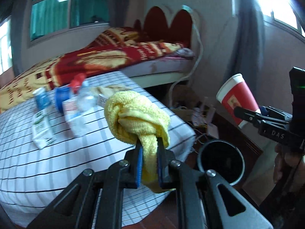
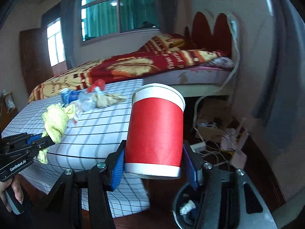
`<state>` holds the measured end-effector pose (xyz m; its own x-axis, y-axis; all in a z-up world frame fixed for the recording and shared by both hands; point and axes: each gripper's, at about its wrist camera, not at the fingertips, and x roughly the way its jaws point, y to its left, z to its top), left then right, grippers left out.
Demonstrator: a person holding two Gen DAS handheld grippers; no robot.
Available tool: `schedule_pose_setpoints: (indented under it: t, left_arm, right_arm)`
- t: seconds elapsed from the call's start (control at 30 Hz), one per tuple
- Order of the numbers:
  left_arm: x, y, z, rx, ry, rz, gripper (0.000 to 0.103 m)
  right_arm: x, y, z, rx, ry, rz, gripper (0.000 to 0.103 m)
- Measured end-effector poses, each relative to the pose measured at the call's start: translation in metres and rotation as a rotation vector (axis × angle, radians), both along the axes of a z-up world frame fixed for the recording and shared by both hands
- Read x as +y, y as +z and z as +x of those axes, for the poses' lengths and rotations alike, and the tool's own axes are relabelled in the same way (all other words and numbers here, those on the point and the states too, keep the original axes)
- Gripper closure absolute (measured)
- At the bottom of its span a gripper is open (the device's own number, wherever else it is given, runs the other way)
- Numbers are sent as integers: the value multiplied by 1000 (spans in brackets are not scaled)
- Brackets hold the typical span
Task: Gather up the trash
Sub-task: 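Carry cup and cloth over the black bin and open both tools to drop them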
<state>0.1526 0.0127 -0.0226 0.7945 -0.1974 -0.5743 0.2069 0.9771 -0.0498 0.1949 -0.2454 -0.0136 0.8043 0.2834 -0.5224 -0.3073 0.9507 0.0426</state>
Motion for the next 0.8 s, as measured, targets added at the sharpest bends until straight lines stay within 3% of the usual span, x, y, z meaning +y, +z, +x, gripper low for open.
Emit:
schedule_pose_setpoints:
  t: [0.8]
  left_arm:
    - [-130, -18, 9, 58, -298, -7, 89]
  right_arm:
    - [-125, -38, -30, 71, -235, -20, 46]
